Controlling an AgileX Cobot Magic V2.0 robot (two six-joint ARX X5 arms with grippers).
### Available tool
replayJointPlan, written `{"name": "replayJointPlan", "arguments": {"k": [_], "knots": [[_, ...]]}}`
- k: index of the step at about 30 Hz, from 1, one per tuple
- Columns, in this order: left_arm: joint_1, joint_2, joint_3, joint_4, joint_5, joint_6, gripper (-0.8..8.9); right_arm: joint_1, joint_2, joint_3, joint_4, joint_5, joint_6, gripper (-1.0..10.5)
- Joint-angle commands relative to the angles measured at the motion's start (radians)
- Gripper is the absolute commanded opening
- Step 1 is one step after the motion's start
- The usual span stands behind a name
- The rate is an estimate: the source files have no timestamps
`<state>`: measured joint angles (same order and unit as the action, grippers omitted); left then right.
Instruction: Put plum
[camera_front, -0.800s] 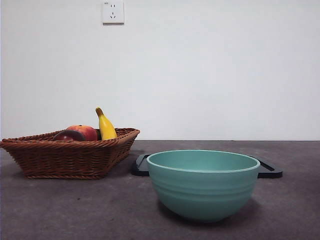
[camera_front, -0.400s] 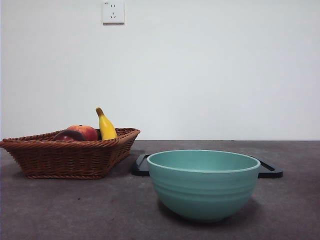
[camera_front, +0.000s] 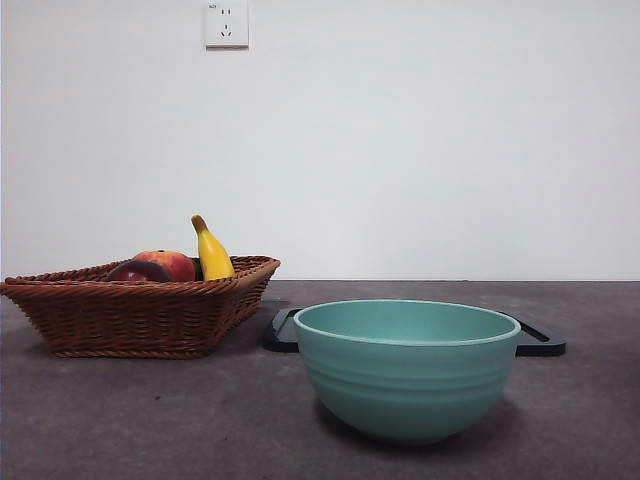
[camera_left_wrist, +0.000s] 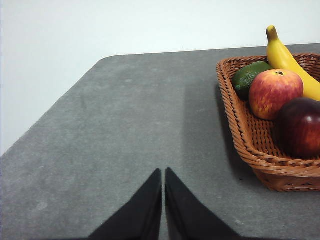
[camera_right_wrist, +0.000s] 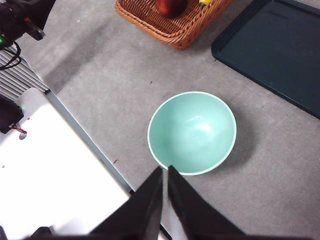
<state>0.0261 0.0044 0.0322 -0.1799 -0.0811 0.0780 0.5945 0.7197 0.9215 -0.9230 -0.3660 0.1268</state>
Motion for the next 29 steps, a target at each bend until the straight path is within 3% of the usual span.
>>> {"name": "replayJointPlan", "arguments": {"k": [1,9,14,21,29], "knots": [[0.002,-0.001,-0.021,-0.007,-0.005,-0.009,0.08,0.005,0.003,0.016,0.010,0.000,-0.011,0.1],[0.002,-0.001,-0.021,-0.007,-0.005,-0.010,0.08,0.005,0.003,0.016,0.012,0.001,-0.012,0.1],[0.002,-0.001,-0.021,-0.007,-0.005,-0.010,0.08,-0.028,-0.013,0.014,0.053,0.055,-0.108,0.1],[0.002,-0.001,-0.021,-0.007,-0.005,-0.010,0.08,-0.286,-0.134,-0.101,0.306,0.079,-0.169,0.1],[0.002,-0.001,-0.021,-0.007,-0.005,-0.009,0.08,-0.552,-0.340,-0.379,0.628,0.082,-0.233,0.1]]}}
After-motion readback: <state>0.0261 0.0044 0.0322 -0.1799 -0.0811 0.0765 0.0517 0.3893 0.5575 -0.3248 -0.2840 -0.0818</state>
